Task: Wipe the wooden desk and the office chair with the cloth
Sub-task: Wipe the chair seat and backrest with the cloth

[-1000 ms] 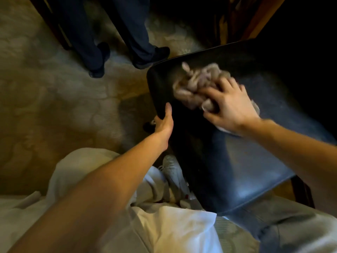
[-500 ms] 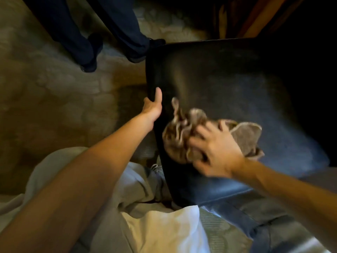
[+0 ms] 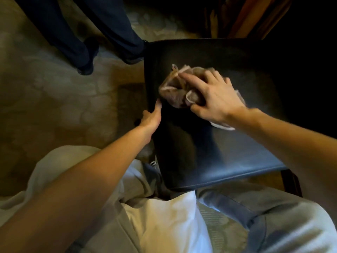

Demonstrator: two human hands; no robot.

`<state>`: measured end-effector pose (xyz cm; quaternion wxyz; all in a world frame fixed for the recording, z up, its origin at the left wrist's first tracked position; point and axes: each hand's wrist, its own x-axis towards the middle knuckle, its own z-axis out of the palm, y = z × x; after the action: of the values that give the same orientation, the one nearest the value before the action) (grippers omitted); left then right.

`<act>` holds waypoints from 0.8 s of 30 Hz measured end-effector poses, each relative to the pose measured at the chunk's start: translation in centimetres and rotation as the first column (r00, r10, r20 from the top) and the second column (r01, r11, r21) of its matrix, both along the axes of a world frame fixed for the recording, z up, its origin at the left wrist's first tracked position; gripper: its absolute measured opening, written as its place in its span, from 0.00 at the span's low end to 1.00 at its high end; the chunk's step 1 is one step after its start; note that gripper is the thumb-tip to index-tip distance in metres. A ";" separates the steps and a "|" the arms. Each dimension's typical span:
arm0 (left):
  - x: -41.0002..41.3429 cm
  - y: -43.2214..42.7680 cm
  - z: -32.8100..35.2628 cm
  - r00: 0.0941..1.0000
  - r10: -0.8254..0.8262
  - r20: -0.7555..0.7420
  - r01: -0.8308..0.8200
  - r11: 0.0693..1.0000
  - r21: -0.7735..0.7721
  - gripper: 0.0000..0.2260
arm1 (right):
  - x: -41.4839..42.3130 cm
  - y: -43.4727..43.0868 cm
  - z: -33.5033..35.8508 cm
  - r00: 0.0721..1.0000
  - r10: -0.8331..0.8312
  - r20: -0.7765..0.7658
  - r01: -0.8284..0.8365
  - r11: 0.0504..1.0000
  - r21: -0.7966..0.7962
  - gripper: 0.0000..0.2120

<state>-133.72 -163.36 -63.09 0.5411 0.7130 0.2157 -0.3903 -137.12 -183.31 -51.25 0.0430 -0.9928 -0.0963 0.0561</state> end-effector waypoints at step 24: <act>1.3 -0.8 1.2 0.984 0.020 0.174 -0.029 0.998 0.054 0.38 | -0.3 -7.0 2.2 0.958 -0.174 0.227 0.158 0.983 0.091 0.35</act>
<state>-132.40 -164.16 -61.90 0.5422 0.7566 0.1874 -0.3137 -137.45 -190.31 -49.04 0.0716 -0.9949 -0.0190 -0.0684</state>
